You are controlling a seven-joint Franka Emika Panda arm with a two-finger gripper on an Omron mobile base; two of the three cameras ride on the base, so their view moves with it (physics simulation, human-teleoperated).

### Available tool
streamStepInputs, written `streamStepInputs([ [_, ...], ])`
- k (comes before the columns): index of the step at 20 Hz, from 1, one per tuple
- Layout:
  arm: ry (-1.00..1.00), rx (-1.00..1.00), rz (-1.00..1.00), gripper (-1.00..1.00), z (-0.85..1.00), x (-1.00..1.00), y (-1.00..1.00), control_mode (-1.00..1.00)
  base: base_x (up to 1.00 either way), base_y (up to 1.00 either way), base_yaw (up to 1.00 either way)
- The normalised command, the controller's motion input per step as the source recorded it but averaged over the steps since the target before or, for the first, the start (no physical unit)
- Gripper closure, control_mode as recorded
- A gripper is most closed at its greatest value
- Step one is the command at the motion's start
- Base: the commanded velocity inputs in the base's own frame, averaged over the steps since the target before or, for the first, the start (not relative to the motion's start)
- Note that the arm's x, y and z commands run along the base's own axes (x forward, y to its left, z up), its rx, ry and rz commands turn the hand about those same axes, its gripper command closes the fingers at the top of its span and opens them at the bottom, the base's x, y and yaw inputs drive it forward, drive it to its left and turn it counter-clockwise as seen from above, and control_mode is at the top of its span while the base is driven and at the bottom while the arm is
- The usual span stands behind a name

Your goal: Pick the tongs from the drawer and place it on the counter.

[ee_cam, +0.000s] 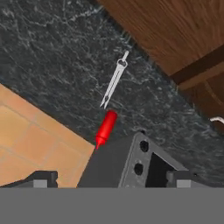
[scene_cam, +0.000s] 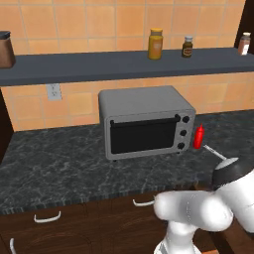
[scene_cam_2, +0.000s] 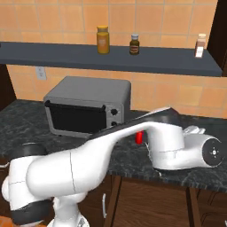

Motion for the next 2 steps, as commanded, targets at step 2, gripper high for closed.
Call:
streamStepInputs([
  [2,0.00,-0.10,0.00,-1.00,0.00,0.00,0.10,-1.00,0.00,0.00,0.00],
])
